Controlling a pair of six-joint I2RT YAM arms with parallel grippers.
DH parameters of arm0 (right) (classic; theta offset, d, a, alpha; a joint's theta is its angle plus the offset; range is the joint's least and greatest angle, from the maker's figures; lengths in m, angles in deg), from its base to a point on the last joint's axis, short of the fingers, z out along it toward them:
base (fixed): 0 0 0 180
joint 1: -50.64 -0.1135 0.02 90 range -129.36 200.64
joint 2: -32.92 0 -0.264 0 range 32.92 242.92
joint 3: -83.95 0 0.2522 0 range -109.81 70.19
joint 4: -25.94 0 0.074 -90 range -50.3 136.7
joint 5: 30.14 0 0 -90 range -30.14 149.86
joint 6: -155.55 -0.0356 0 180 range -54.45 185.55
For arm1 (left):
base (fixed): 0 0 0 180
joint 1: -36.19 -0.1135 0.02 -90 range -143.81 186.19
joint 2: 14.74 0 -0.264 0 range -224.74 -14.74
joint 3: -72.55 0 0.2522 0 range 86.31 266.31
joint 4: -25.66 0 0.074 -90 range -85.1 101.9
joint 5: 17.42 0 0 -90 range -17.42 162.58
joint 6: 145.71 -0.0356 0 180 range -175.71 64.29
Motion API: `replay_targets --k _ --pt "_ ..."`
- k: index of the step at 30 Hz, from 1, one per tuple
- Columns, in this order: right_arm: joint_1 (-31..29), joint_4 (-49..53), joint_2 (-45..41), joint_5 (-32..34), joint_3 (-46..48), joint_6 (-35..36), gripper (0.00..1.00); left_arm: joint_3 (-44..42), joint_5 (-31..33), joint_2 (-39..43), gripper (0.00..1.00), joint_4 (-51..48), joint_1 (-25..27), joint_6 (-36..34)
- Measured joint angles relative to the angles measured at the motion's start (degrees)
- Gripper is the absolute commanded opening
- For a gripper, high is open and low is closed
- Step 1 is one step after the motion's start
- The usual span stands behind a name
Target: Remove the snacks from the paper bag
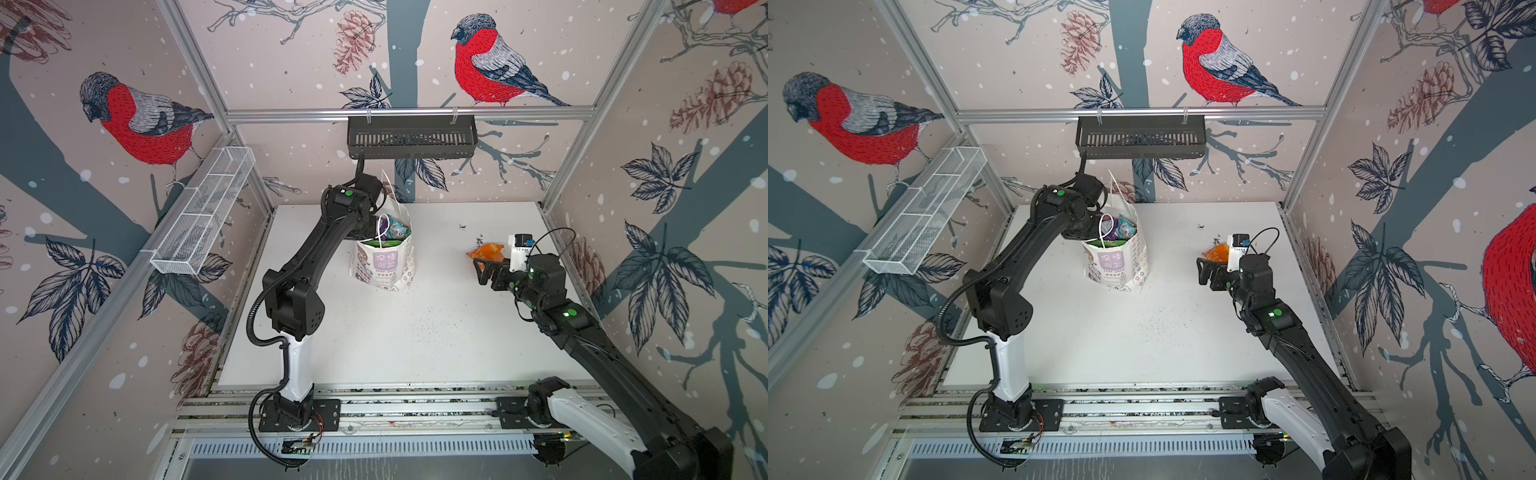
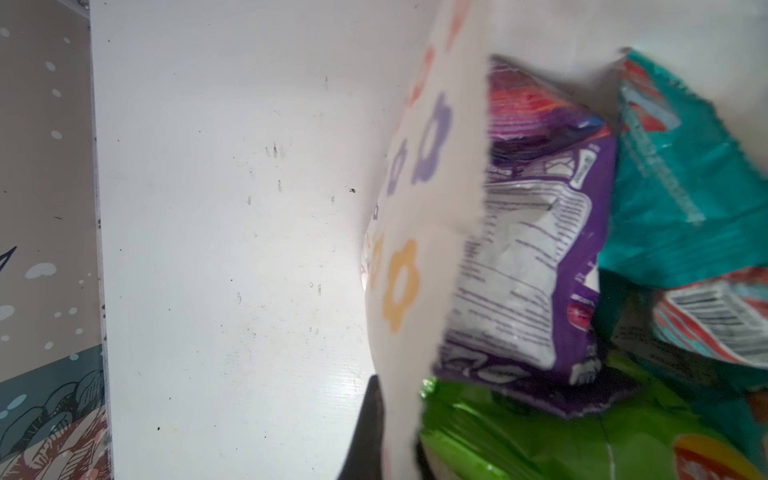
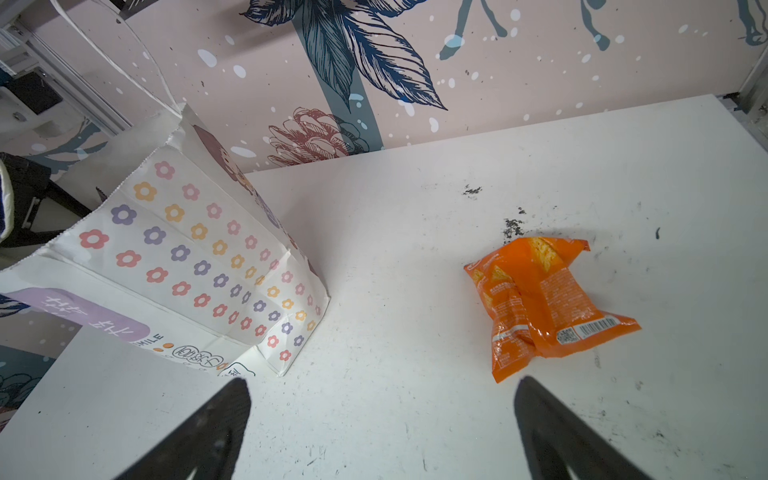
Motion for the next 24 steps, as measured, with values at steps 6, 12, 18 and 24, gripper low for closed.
replay_targets --k 6,12,18,24 --pt "0.0 0.15 -0.13 0.33 0.0 0.0 1.0 1.16 1.99 -0.22 0.0 2.82 -2.69 -1.95" --pt "0.0 0.11 0.07 0.83 0.07 -0.04 1.0 7.1 6.47 -4.13 0.0 5.62 -4.07 -6.6" --pt "0.0 0.11 0.37 1.49 0.07 -0.17 1.0 11.15 8.28 -7.5 0.0 8.94 -4.52 -10.91" --pt "0.0 0.04 0.37 1.84 0.55 -0.22 1.0 12.35 8.02 -7.45 0.0 12.92 -4.28 -12.61"
